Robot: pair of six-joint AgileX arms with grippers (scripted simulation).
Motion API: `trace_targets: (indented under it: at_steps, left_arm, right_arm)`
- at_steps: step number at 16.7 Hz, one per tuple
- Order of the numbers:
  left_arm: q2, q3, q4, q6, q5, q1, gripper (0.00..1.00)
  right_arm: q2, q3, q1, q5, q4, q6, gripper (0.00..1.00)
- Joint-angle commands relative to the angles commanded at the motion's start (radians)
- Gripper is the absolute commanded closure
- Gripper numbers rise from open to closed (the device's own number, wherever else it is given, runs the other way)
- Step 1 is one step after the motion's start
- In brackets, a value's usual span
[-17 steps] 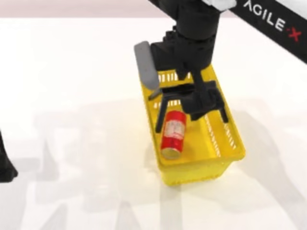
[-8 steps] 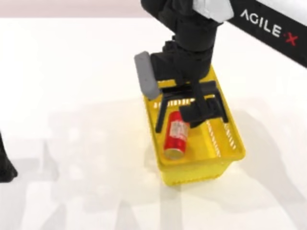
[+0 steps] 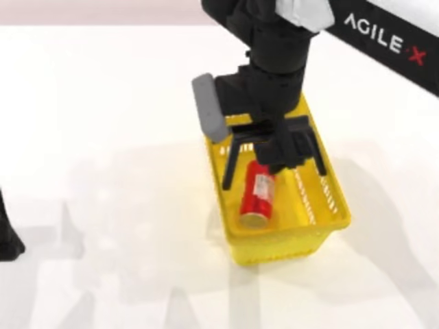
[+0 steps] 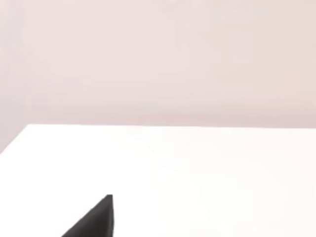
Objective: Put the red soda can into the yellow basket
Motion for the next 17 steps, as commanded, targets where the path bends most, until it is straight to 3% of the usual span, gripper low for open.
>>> trace_targets:
  at_steps: [7,17]
  left_arm:
    - [0.000,0.000,0.000,0.000,0.000,0.000,0.00]
    - [0.000,0.000,0.000,0.000,0.000,0.000,0.00]
  right_arm:
    - [0.000,0.000,0.000,0.000,0.000,0.000,0.98]
    - [0.000,0.000,0.000,0.000,0.000,0.000,1.00]
